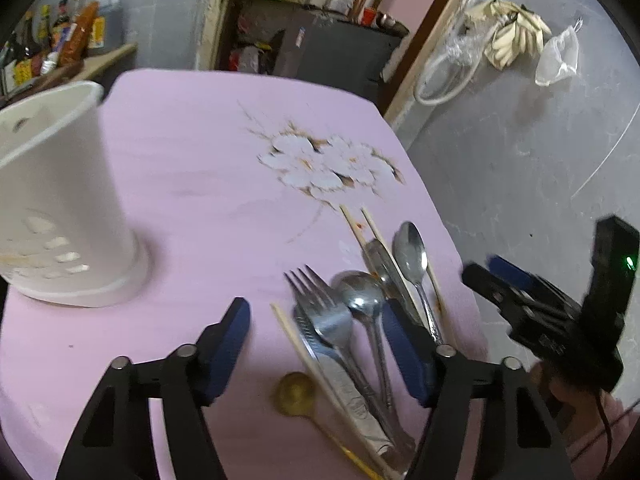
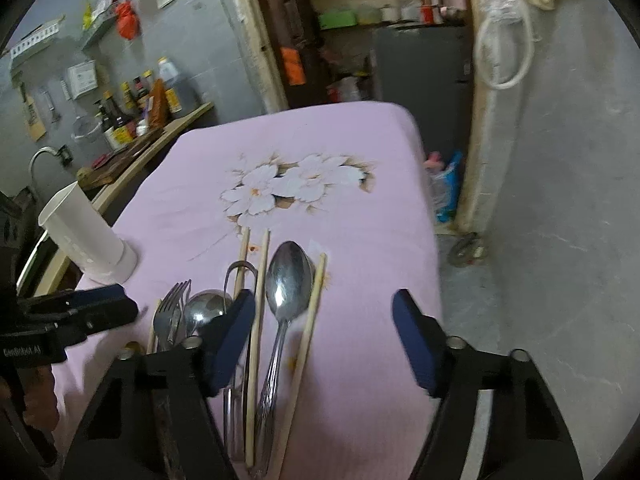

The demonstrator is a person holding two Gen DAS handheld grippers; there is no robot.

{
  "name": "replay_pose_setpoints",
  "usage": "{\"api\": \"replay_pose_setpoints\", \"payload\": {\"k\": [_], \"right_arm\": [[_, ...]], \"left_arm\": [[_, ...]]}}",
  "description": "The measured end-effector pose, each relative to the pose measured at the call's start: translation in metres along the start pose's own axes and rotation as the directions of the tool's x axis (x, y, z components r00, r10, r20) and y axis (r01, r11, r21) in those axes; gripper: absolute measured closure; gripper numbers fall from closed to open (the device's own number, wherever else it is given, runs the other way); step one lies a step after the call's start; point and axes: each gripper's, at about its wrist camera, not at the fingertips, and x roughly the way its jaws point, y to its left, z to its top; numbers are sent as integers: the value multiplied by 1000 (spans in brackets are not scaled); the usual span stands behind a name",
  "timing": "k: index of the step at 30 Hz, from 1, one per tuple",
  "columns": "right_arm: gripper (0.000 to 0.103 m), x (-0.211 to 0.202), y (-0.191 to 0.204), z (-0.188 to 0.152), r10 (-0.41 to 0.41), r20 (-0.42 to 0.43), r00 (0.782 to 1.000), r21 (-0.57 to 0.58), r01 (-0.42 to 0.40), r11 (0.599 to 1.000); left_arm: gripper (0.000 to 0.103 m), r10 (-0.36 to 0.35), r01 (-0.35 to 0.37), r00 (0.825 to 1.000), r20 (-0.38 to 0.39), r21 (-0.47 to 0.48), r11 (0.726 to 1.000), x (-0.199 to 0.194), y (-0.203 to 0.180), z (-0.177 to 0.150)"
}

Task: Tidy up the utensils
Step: 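Lower the left tool onto a silver fork and grasp it while the right tool grasps a silver spoon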

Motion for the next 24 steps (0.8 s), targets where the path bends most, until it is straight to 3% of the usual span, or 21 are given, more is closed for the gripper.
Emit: {"api": "replay_pose_setpoints", "payload": {"k": [8,16,21,24], "right_arm": [[60,39,5,24,146,-52,988,-123,-152,981],[69,59,7,34,231,-115,966,-179,-249,952],[82,63,0,36,287,-159,945,-176,-313,933],[84,64,-5,35,316,-181,931,-156,-344,926]], "left_arm": [[60,-24,19,997,-76,-66,998,21,0,-1],[68,-87,71,990,-115,-142,987,33,9,2],[68,-124,101,985,-123,-182,978,40,13,4],[76,-155,122,979,-135,-229,966,43,18,6]]}}
